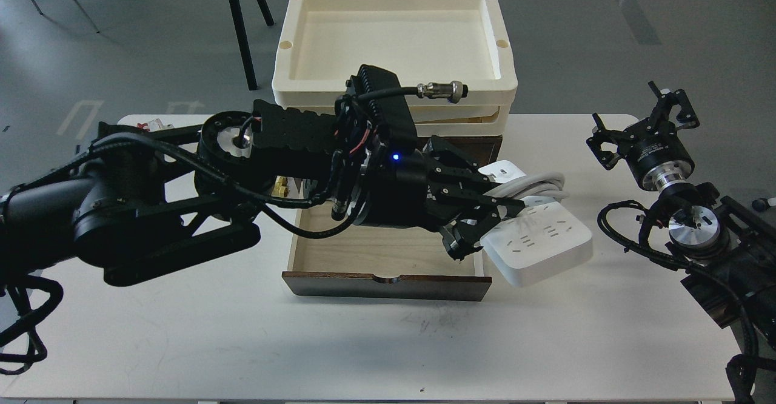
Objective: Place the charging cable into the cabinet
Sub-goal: 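Carry the power strip over the open drawer with the left gripper, then lower the power strip into the drawer and open the left gripper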
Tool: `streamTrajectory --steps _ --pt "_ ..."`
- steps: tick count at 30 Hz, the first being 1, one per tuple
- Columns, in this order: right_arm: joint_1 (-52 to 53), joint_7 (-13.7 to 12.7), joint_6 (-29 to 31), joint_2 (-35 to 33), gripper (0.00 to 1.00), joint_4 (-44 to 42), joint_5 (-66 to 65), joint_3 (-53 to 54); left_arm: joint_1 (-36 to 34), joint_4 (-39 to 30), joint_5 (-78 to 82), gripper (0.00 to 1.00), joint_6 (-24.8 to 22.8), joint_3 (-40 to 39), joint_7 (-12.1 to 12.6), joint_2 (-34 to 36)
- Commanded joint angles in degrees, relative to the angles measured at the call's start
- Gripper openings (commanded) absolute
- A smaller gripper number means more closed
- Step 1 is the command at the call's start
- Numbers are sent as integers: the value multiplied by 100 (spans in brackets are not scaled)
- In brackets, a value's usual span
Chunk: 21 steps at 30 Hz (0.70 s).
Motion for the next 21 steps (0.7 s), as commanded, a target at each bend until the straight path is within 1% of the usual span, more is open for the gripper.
streamTrajectory --steps 1,3,6,11,16,18,21 --pt "-4 0 1 3 100 3 0 0 392 385 124 2 1 28 66 8" --pt "5 0 1 -5 100 3 0 0 586 403 115 3 1 28 13 95" --pt "-4 0 1 3 100 3 0 0 885 386 124 3 1 28 -128 148" --pt "-4 0 1 3 100 3 0 0 1008 456 194 3 1 20 -67 52" --pt "-4 0 1 3 100 21 0 -9 1043 1114 598 3 1 37 -75 17" --pt "-4 0 1 3 100 21 0 0 1166 1404 660 3 1 46 -102 8" --pt "-4 0 1 3 100 21 0 0 1246 1581 669 3 1 28 -93 -1"
